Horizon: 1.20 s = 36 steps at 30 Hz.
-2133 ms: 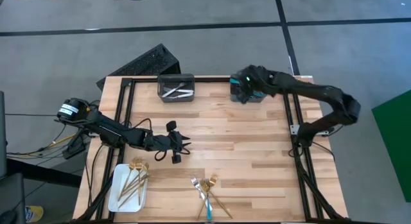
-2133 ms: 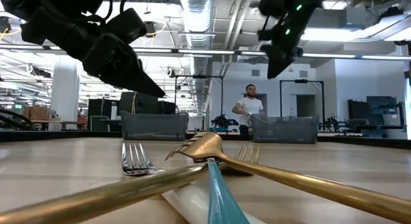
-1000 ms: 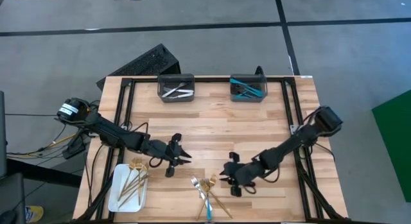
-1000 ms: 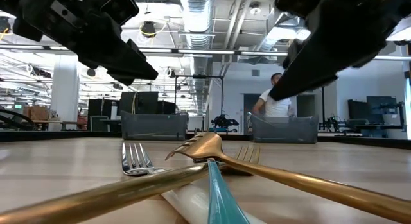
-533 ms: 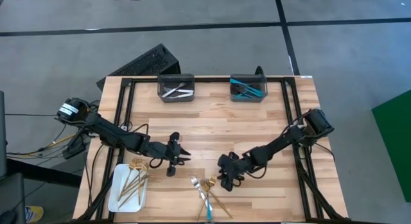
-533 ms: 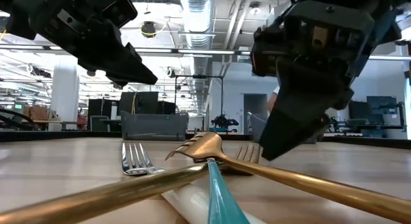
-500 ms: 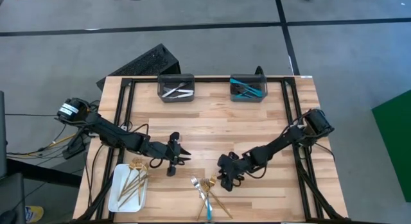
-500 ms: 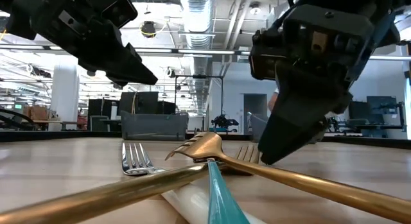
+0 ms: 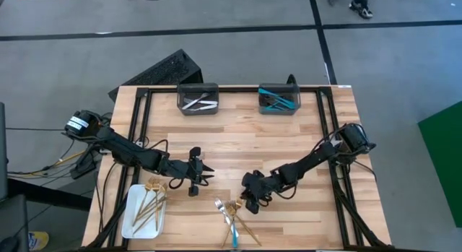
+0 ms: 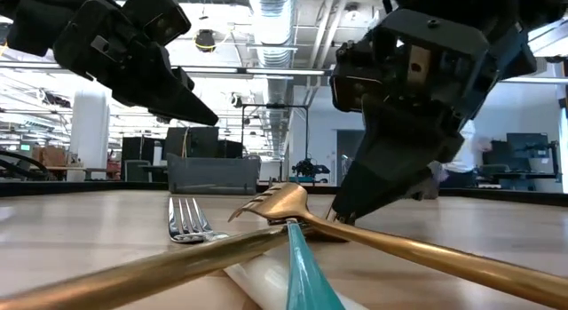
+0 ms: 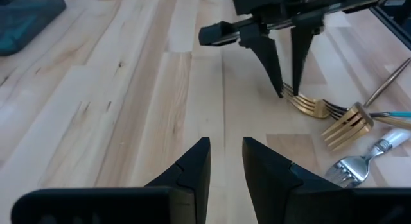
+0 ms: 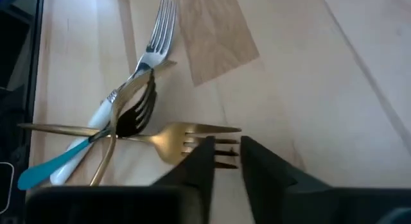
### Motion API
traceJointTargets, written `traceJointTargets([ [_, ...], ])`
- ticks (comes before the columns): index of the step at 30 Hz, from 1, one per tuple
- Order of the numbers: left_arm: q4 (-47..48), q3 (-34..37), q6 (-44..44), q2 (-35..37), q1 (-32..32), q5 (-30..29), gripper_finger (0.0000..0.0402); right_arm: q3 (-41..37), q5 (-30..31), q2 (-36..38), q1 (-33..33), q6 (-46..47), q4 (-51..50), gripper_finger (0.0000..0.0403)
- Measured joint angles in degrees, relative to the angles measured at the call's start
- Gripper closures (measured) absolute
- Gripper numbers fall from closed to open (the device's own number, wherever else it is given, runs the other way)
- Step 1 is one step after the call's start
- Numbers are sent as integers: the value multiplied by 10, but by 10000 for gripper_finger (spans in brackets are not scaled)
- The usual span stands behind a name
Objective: Sort silverware by color (type)
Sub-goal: Put the gold fork into the white bin
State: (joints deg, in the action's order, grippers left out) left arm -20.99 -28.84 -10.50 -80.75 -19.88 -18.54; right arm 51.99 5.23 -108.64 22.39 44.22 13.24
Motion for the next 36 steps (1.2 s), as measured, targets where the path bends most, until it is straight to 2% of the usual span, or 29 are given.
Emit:
traceJointTargets([
  [3,1,0,0,0,0,-1,324,0,-9,2,-8,-6,5,373],
  [5,2,0,0,0,0,-1,324,1,-14,3,-12,-13,9,386],
  [11,1,0,23,0,-9,1,324,0,2,48,-19,-54,-49,388],
  [16,-9,0,28,0,-7,0,320,0,102,136,-18,-100,-140,391],
  [20,-20,0,30,0,-7,0,300,0,174,188,-11,-159,-166,391],
  [23,-37,0,36,0,-7,-4,277,0,203,214,-6,-218,-163,392],
  [27,-76,0,40,0,-6,-15,245,0,211,223,-6,-285,-140,393],
  [30,-107,0,42,0,-2,7,226,0,233,221,-7,-324,-125,393],
  [33,-125,0,42,0,6,32,216,0,258,213,-8,-346,-109,393],
  [36,-126,0,37,0,18,31,215,0,266,211,-8,-381,-78,393],
])
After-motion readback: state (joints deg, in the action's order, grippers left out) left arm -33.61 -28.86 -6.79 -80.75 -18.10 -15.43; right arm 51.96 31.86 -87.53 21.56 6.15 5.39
